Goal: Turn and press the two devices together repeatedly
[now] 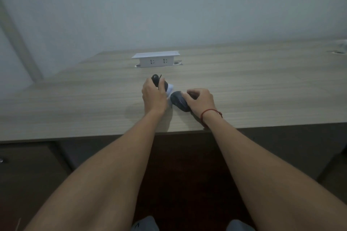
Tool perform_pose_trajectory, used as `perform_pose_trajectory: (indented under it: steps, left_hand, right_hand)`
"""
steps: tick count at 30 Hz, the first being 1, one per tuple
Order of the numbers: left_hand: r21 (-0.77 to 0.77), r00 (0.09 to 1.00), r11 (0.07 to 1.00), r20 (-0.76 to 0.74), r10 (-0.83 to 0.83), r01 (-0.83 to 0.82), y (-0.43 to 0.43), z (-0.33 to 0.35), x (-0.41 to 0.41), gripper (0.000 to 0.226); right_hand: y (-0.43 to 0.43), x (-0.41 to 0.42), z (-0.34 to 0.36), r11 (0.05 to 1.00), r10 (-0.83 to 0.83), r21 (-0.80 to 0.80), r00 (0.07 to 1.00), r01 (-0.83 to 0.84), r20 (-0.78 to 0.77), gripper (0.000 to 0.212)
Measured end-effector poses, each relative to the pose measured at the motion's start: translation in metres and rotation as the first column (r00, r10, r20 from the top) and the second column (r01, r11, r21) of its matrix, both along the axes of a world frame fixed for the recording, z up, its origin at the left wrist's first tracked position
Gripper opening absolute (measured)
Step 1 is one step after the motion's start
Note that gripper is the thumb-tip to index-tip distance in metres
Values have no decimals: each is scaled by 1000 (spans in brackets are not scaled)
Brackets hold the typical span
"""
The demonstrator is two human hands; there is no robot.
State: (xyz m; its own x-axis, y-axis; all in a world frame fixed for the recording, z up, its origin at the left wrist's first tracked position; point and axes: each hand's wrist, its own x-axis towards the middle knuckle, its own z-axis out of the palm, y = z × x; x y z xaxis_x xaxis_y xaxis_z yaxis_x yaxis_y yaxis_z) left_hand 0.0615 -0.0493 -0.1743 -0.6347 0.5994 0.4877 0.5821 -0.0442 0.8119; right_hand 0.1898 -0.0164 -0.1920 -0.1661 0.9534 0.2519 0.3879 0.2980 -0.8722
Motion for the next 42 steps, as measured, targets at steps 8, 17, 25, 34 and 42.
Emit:
perform_pose_trajectory:
  steps: [8, 17, 25, 34, 42]
  left_hand:
    - [-42, 992, 992, -6, -123, 123, -5, -14, 19, 33]
    - [24, 968, 981, -168, -188, 194, -22, -12, 17, 27]
    - [-49, 988, 988, -44, -148, 145, -7, -13, 17, 34]
    - [-41, 939, 977, 286, -191, 211, -8, -16, 1, 33]
    - [-119, 978, 989, 201, -58, 83, -8, 2, 3, 31]
  right_hand:
    - [-2, -2, 4, 982, -189, -2, 980, 189, -64, 31]
    - [-10, 1, 10, 979, -205, 1, 977, 205, -50, 32]
    - [-12, 6, 9, 986, -165, -3, 986, 165, -15, 37]
    - [-5, 7, 5, 994, -110, -18, 992, 109, -63, 41]
    - [-7, 5, 2, 999, 35, -2, 998, -35, -49, 44]
